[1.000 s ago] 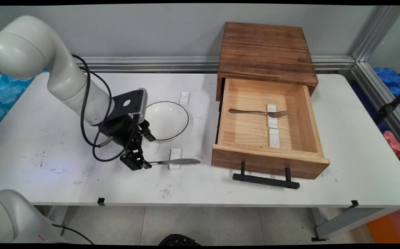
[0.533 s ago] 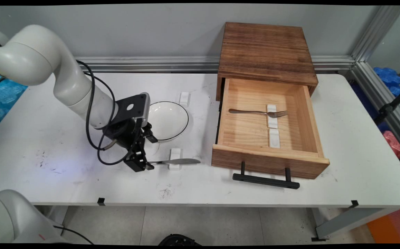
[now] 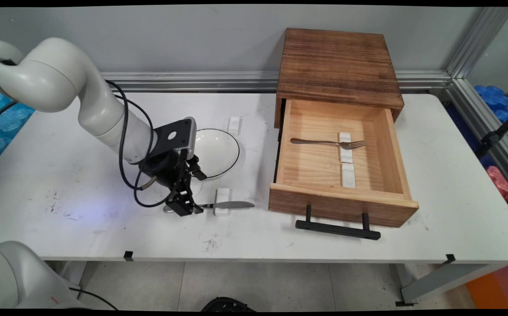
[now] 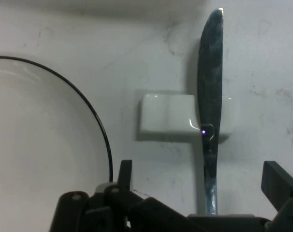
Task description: Pick up the knife from the right of the white plate
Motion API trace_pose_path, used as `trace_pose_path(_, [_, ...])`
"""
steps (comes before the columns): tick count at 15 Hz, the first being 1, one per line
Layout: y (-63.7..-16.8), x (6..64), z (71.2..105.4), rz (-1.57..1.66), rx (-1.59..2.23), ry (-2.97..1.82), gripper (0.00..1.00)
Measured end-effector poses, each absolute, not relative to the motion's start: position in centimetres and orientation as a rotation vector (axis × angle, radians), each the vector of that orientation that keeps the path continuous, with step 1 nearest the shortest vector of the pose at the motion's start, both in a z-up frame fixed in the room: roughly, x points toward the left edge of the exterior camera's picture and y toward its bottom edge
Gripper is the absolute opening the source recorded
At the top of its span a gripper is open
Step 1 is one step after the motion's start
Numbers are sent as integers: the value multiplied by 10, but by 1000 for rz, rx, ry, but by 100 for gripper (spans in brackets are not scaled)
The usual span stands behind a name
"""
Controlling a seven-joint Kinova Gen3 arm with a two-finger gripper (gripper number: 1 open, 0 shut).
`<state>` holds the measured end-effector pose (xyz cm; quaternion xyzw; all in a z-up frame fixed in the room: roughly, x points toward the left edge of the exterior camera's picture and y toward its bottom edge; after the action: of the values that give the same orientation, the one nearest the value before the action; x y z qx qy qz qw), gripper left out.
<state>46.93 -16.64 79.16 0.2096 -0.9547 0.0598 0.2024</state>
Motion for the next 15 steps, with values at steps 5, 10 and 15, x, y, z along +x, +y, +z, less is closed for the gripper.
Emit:
trace_pose_path(5, [-167, 467, 785, 160, 596, -2656, 100])
trace_pose_path(10, [-168, 466, 779, 156, 611, -2652, 100])
trace_pose_path(15, [-168, 466, 775, 151, 618, -2653, 100])
